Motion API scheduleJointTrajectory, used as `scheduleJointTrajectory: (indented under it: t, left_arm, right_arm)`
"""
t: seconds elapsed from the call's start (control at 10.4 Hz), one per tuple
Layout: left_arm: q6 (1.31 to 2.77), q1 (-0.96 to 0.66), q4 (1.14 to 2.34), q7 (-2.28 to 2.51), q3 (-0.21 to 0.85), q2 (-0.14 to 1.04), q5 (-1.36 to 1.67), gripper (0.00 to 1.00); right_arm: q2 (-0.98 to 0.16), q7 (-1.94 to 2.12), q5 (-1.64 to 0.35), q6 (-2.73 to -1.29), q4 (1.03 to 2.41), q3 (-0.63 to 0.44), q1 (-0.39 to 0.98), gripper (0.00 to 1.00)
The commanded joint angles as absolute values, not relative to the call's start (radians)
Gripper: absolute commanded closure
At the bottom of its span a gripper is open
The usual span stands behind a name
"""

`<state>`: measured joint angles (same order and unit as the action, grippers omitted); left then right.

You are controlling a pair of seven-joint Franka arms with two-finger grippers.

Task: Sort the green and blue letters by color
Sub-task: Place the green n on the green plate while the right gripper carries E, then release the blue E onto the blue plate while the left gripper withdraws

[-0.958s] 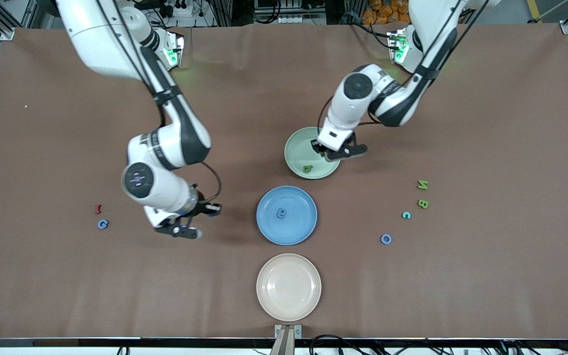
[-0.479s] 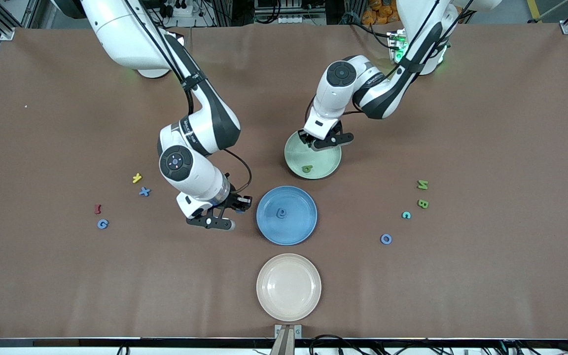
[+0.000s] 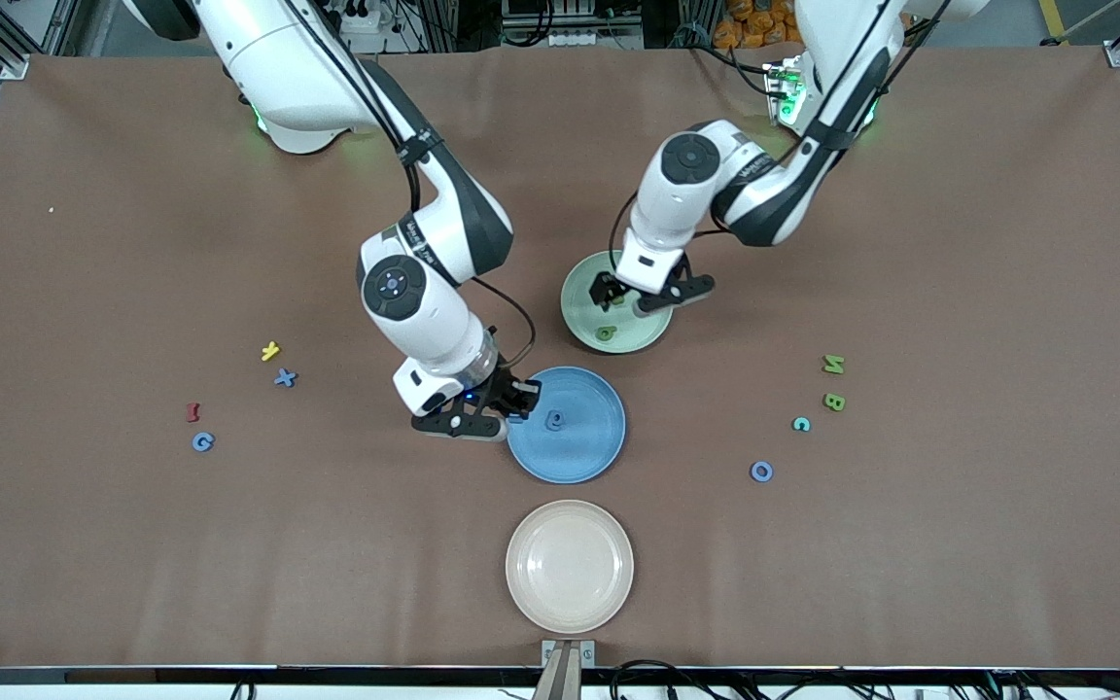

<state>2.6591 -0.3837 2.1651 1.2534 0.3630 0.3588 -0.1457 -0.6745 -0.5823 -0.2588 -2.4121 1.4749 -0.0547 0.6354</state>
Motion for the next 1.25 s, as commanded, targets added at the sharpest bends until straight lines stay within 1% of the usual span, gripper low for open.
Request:
scheduleJointTrajectory:
  t: [0.0, 0.1, 0.19, 0.58, 0.67, 0.86, 1.05, 1.15]
  left_arm:
    - [2.610, -0.235, 2.080, 1.232, 0.367, 0.364, -0.159, 0.00]
    - [2.588, -0.185, 2.071, 1.163, 0.367, 0.368, -0.160, 0.00]
    - [2.583, -0.135, 2.071, 1.081, 0.367, 0.371, -0.160, 0.00]
    - [2.577, -0.009, 2.086, 0.850, 0.367, 0.396, -0.160, 0.00]
    - [2.541, 0.027, 2.088, 0.785, 0.367, 0.400, -0.161, 0.00]
    - [2.533, 0.075, 2.108, 0.646, 0.368, 0.410, -0.161, 0.00]
    - [2.530, 0.109, 2.121, 0.490, 0.367, 0.410, -0.161, 0.00]
    - [2.530, 0.132, 2.131, 0.398, 0.367, 0.410, -0.161, 0.00]
  right_arm:
    - [-0.704, -0.598, -0.273, -2.474, 1.443, -0.057, 0.667, 0.93]
    - [-0.706, -0.632, -0.270, -2.485, 1.443, -0.057, 0.689, 0.74]
    - [-0.706, -0.671, -0.247, -2.485, 1.445, -0.061, 0.704, 0.01]
    - [-0.706, -0.675, -0.225, -2.474, 1.447, -0.060, 0.695, 0.00]
    - [-0.706, -0.670, -0.224, -2.471, 1.453, -0.061, 0.689, 0.00]
    - [-0.707, -0.634, -0.203, -2.453, 1.469, -0.064, 0.657, 0.00]
    - [-0.704, -0.525, -0.161, -2.349, 1.470, -0.064, 0.606, 0.00]
    - [-0.701, -0.429, -0.105, -2.298, 1.470, -0.067, 0.576, 0.00]
